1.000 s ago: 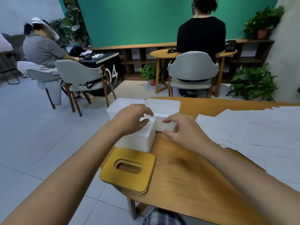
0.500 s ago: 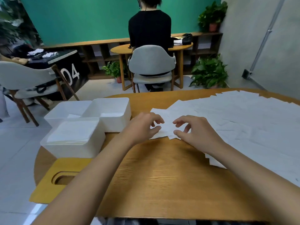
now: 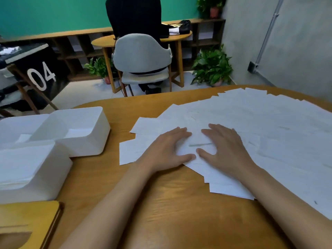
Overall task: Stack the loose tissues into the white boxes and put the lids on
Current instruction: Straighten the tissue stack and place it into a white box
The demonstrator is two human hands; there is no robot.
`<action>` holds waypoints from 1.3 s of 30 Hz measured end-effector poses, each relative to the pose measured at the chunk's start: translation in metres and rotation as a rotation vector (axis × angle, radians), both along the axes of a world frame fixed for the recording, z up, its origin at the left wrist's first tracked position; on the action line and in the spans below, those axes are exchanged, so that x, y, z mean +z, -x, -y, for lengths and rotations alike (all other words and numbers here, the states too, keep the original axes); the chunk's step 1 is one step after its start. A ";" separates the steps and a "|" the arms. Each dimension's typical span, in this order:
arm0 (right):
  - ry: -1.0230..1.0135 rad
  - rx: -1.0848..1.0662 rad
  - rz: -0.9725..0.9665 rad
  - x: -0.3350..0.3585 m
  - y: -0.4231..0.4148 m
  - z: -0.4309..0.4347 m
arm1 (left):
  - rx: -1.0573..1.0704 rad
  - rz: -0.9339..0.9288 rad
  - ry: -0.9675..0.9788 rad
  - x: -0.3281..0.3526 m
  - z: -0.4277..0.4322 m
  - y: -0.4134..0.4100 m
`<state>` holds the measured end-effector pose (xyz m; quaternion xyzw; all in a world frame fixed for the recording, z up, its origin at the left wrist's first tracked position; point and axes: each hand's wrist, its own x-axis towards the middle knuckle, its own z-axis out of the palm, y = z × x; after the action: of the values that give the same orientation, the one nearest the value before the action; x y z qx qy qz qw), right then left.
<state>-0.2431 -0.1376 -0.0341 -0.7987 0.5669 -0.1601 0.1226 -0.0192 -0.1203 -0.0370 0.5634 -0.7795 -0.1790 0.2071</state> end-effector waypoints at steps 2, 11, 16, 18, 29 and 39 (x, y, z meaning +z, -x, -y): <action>-0.005 0.006 0.004 -0.007 -0.002 -0.001 | 0.013 -0.014 0.009 -0.007 -0.001 -0.001; 0.085 0.057 0.024 -0.017 -0.031 -0.011 | 0.116 -0.032 0.206 -0.013 -0.013 -0.022; 0.191 0.062 0.081 -0.016 -0.045 -0.010 | 0.152 -0.131 0.318 -0.021 -0.021 -0.031; 0.234 0.077 0.168 -0.013 -0.048 -0.007 | 0.128 -0.174 0.405 -0.019 -0.023 -0.032; -0.244 0.232 0.939 0.028 -0.058 -0.017 | 0.288 -0.809 0.108 0.007 -0.040 -0.069; -0.223 0.234 0.825 0.015 -0.062 -0.011 | 0.406 -0.636 0.195 0.003 -0.039 -0.066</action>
<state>-0.1813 -0.1265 -0.0190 -0.7087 0.3900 -0.3884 0.4413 0.0472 -0.0818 -0.0344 0.6001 -0.5626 -0.2251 0.5223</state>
